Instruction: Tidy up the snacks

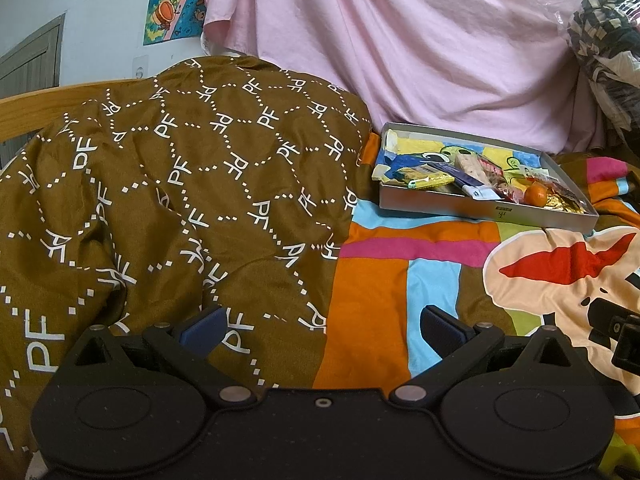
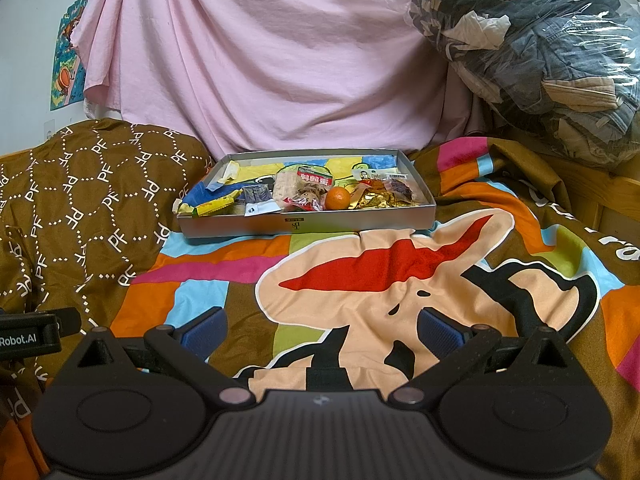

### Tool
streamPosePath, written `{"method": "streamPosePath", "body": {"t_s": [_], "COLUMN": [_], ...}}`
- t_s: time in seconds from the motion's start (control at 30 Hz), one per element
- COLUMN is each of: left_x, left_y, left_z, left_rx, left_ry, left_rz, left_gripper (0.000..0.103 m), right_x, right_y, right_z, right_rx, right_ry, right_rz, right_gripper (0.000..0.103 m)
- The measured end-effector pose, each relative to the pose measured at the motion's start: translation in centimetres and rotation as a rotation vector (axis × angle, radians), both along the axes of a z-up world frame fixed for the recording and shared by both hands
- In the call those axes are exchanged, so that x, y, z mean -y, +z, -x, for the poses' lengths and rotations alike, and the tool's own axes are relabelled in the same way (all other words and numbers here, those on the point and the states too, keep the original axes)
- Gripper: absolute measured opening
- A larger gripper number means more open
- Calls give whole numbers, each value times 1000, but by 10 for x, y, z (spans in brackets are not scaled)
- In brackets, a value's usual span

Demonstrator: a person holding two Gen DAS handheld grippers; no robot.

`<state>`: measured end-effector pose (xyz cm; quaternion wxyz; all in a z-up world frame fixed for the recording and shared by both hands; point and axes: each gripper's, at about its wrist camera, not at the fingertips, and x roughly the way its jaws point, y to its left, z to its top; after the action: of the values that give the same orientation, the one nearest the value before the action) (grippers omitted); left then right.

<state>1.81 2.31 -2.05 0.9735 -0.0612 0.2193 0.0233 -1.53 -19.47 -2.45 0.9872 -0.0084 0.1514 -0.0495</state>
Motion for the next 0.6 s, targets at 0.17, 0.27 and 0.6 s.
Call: {"method": "streamPosePath", "body": {"t_s": [0.17, 0.27, 0.6], "left_x": [0, 0, 2], "left_y": [1, 1, 3], "left_z": [0, -1, 2], "left_rx": [0, -1, 11], "left_ry": [0, 0, 6], "left_rz": [0, 0, -22], "left_gripper": [102, 102, 102], "right_x": [0, 0, 0], "right_y": [0, 0, 0], "right_z": [0, 0, 0], "right_rx": [0, 0, -1], "right_ry": [-1, 0, 0], "right_rz": [0, 0, 0], "right_gripper": [103, 103, 103]}}
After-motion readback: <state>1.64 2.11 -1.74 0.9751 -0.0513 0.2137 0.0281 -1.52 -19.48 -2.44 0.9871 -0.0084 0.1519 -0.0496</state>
